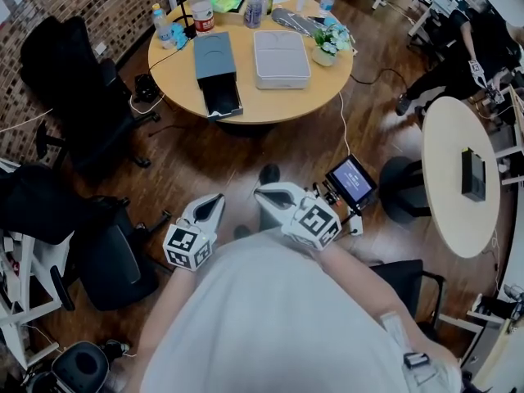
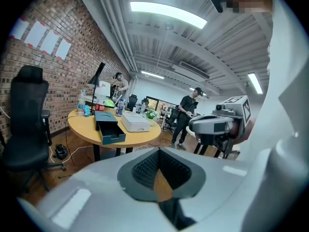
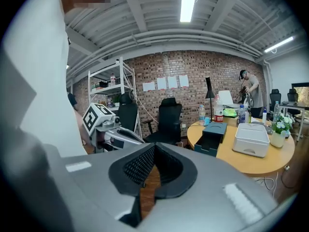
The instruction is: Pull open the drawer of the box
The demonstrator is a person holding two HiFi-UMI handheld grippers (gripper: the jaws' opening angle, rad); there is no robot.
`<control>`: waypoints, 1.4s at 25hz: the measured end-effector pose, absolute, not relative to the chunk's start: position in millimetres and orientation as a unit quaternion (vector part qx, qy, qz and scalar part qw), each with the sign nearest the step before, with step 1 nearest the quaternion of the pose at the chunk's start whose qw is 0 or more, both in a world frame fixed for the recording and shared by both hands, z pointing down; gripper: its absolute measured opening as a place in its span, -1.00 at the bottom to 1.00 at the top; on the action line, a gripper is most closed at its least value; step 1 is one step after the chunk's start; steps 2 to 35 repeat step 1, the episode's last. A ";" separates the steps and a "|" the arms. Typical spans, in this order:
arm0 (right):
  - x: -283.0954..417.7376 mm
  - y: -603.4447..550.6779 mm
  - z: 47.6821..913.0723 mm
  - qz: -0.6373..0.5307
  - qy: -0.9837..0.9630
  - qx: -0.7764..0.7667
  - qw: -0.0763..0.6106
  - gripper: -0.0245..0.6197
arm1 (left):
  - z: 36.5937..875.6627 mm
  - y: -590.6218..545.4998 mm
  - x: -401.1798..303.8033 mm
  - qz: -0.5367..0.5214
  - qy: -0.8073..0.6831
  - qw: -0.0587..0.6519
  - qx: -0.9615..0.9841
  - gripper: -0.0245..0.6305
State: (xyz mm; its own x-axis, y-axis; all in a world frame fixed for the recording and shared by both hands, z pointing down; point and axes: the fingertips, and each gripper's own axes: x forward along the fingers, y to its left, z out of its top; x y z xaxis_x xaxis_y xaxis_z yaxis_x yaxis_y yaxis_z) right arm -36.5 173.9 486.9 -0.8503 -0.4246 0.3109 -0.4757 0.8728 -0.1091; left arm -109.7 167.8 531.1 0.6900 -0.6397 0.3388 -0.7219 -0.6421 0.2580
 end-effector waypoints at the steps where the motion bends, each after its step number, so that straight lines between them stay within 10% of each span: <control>1: -36.1 174.9 488.4 0.090 -0.958 0.234 0.139 -0.90 | 531.8 168.8 -109.0 0.109 -0.378 0.189 0.900 -0.91; 35: -36.1 174.9 488.4 0.090 -0.958 0.234 0.139 -0.90 | 531.8 168.8 -109.0 0.109 -0.378 0.189 0.900 -0.91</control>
